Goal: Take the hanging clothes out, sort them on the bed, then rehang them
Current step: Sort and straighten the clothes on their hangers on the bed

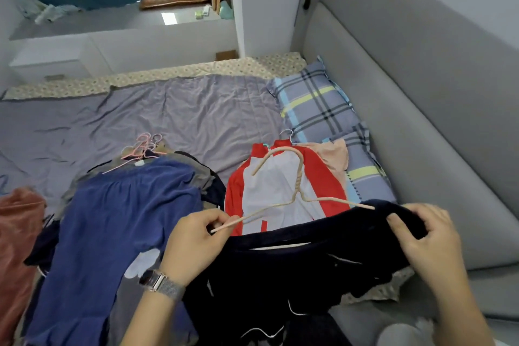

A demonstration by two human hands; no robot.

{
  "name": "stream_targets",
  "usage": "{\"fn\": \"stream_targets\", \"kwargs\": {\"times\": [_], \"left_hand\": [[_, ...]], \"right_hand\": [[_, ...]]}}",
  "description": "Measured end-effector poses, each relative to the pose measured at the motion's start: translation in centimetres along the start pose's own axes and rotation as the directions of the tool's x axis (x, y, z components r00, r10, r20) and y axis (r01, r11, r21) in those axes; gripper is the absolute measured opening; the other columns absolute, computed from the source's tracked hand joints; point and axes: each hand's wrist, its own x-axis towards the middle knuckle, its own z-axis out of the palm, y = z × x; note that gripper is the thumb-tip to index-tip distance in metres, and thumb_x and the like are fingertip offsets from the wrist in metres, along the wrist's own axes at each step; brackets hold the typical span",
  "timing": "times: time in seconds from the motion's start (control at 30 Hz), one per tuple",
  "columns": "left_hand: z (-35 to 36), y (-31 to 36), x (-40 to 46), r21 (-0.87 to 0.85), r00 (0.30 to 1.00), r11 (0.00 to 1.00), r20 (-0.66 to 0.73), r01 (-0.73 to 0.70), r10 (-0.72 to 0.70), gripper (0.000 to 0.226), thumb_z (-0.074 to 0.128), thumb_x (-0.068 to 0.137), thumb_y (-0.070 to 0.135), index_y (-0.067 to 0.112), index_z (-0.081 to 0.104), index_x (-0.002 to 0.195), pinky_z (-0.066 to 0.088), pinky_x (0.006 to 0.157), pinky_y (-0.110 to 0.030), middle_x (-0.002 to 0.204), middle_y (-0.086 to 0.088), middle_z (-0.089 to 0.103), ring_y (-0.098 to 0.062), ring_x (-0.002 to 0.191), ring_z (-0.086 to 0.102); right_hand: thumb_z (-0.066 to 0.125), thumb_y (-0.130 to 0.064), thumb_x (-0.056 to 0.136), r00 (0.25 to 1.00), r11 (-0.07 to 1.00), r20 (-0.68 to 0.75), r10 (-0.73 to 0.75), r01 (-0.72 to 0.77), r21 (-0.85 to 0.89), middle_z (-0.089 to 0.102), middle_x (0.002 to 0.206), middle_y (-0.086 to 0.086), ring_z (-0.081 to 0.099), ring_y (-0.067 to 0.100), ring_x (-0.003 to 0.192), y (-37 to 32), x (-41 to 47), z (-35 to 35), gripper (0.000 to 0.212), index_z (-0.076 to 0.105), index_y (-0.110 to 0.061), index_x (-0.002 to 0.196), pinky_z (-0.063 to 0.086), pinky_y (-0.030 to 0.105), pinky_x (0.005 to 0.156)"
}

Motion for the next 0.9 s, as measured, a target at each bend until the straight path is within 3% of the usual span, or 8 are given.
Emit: {"fn": "stream_targets", "kwargs": {"times": [0.2, 0.3, 0.37, 0.47, 0.57, 0.63, 0.73, 0.9], "left_hand": [[0.1, 4.5, 10.8, 0.012, 0.954, 0.999, -0.296, 0.048, -0.043, 0.035, 0.055, 0.068, 0.062, 0.030, 0.067, 0.071, 0.050, 0.066, -0.034, 0.065, 0.009, 0.065, -0.011, 0.068, 0.062], [0.9, 4.9, 14.3, -0.002, 0.931, 0.998, -0.360, 0.060, -0.057, 0.026, 0.076, 0.070, 0.035, 0.026, 0.068, 0.092, 0.048, 0.079, -0.035, 0.083, 0.007, 0.063, -0.016, 0.082, 0.059], [1.9, 4.2, 14.8, -0.008, 0.911, 0.995, -0.402, 0.101, -0.096, 0.043, 0.079, 0.068, 0.022, 0.021, 0.062, 0.108, 0.045, 0.085, -0.034, 0.097, 0.007, 0.056, -0.020, 0.094, 0.055], [4.0, 2.7, 13.4, -0.068, 0.890, 0.978, -0.406, 0.197, -0.207, 0.042, 0.075, 0.073, 0.014, 0.017, 0.059, 0.112, 0.047, 0.084, -0.033, 0.103, 0.002, 0.053, -0.022, 0.096, 0.055], [5.6, 0.9, 10.8, -0.192, 0.858, 0.933, -0.372, 0.303, -0.355, 0.037, 0.069, 0.077, 0.001, 0.020, 0.057, 0.106, 0.049, 0.073, -0.014, 0.102, -0.004, 0.054, -0.021, 0.087, 0.059], [6.3, -0.8, 8.8, -0.211, 0.828, 0.902, -0.359, 0.377, -0.430, 0.036, 0.068, 0.078, 0.000, 0.024, 0.056, 0.102, 0.045, 0.069, -0.005, 0.103, -0.007, 0.056, -0.016, 0.084, 0.060], [6.4, -2.7, 6.2, -0.219, 0.786, 0.850, -0.325, 0.479, -0.526, 0.040, 0.067, 0.080, 0.002, 0.035, 0.054, 0.096, 0.047, 0.069, -0.009, 0.103, -0.005, 0.060, -0.013, 0.085, 0.061], [5.0, -4.6, 4.0, -0.251, 0.710, 0.804, -0.377, 0.540, -0.595, 0.027, 0.064, 0.076, 0.017, 0.037, 0.053, 0.091, 0.051, 0.078, -0.035, 0.097, 0.001, 0.062, -0.020, 0.084, 0.062]], "right_hand": [[0.049, -0.053, 0.071, 0.998, 0.994, -0.059, -0.001, 0.007, 0.106, 0.052, 0.072, -0.013, 0.046, 0.020, 0.086, -0.4, 12.2, 2.0, 0.036, 0.060, -0.020, 0.080, 0.042, 0.044, 0.087], [0.049, -0.057, 0.069, 0.999, 0.989, 0.010, 0.039, -0.041, 0.144, 0.046, 0.075, -0.020, 0.050, 0.029, 0.097, 0.7, 17.1, 5.0, 0.040, 0.060, -0.021, 0.082, 0.041, 0.051, 0.095], [0.049, -0.058, 0.069, 0.996, 0.984, 0.045, 0.074, -0.081, 0.161, 0.050, 0.078, -0.013, 0.047, 0.029, 0.102, 2.0, 20.2, 7.4, 0.046, 0.062, -0.017, 0.084, 0.039, 0.049, 0.098], [0.057, -0.050, 0.080, 0.986, 0.987, 0.105, 0.130, -0.139, 0.083, 0.063, 0.096, 0.010, 0.043, 0.029, 0.108, 4.5, 25.0, 12.4, 0.042, 0.065, -0.009, 0.090, 0.034, 0.044, 0.102], [0.061, -0.040, 0.087, 0.962, 0.982, 0.199, 0.187, -0.176, -0.073, 0.060, 0.114, 0.022, 0.042, 0.038, 0.117, 7.3, 29.2, 18.7, 0.042, 0.062, -0.003, 0.106, 0.028, 0.047, 0.107], [0.063, -0.038, 0.086, 0.901, 0.956, 0.336, 0.276, -0.221, -0.193, 0.050, 0.128, 0.026, 0.035, 0.037, 0.128, 8.8, 30.8, 22.3, 0.053, 0.053, 0.000, 0.122, 0.024, 0.048, 0.111], [0.066, -0.037, 0.083, 0.785, 0.926, 0.521, 0.334, -0.171, -0.336, 0.040, 0.140, 0.026, 0.028, 0.036, 0.135, 8.6, 30.5, 26.3, 0.071, 0.040, 0.003, 0.135, 0.022, 0.044, 0.113], [0.067, -0.015, 0.080, 0.611, 0.992, 0.785, 0.104, -0.006, -0.127, 0.047, 0.134, 0.024, 0.042, 0.036, 0.127, 1.8, 23.1, 31.5, 0.060, 0.044, 0.000, 0.134, 0.029, 0.036, 0.109]]}}
